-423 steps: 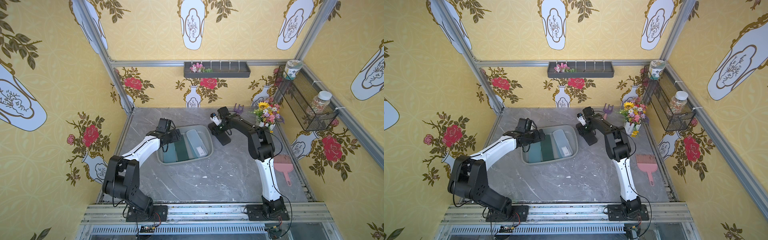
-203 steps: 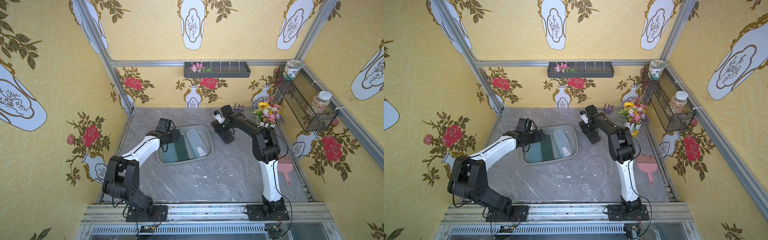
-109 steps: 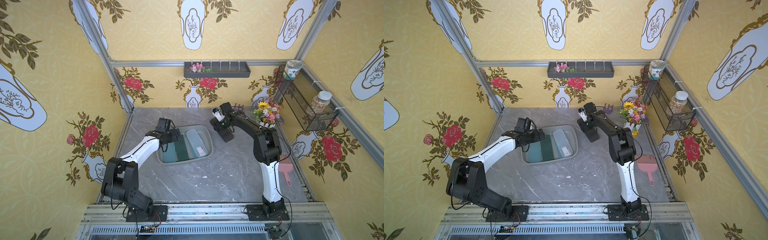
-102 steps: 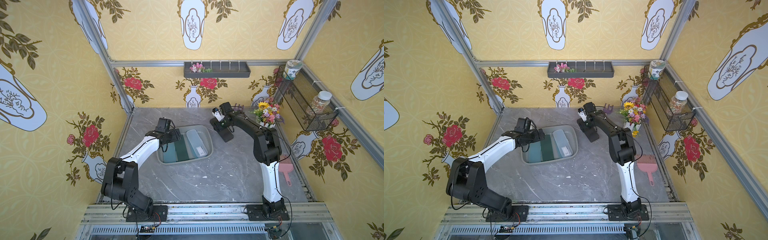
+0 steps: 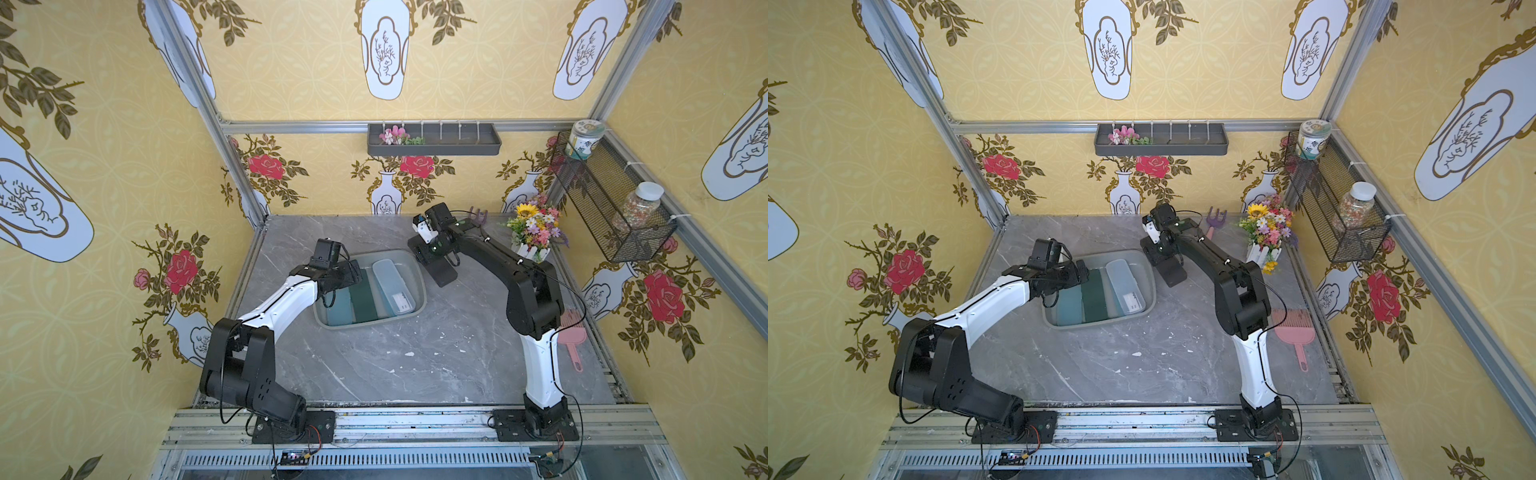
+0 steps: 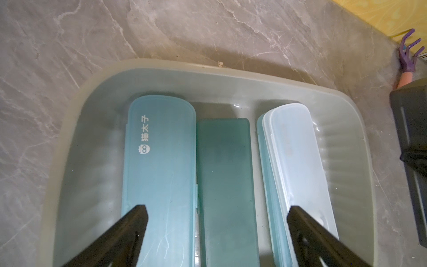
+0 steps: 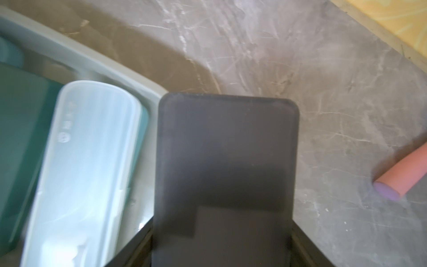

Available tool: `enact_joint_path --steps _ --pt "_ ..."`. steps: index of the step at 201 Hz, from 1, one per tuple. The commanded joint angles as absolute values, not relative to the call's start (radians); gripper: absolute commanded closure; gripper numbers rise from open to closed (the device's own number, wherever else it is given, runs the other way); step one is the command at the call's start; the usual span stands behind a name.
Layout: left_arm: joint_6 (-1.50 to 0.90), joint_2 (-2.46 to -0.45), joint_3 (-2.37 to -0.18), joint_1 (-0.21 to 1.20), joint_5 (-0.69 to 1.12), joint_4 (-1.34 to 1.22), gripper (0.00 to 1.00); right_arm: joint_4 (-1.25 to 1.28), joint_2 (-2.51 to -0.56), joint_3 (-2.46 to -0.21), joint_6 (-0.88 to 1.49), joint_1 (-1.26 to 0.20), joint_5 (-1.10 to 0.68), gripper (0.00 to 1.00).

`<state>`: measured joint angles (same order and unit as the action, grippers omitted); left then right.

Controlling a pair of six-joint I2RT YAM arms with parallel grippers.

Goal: Put the pencil case into the storage box
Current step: Place the pencil case at the storage box.

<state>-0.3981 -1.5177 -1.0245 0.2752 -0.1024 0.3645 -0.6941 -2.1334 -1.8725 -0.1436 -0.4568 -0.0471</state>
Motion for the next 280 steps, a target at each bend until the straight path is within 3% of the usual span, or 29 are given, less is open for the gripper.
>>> enact_joint_path --steps 1,196,280 --pt "-0.426 -1.507 -1.019 0.276 -0.115 0.354 0.0 -0.701 -2.109 -1.881 -0.071 -0.482 -0.028 0.31" --pt "-0.448 -1.47 -0.99 0.264 -0.149 0.387 0.0 -0.683 -2.329 -2.085 0.248 -0.804 0.097 0.32" --pt "-0.494 -1.444 -0.958 0.245 -0.197 0.375 0.0 -0.647 -2.404 -2.111 0.346 -0.863 0.126 0.32"
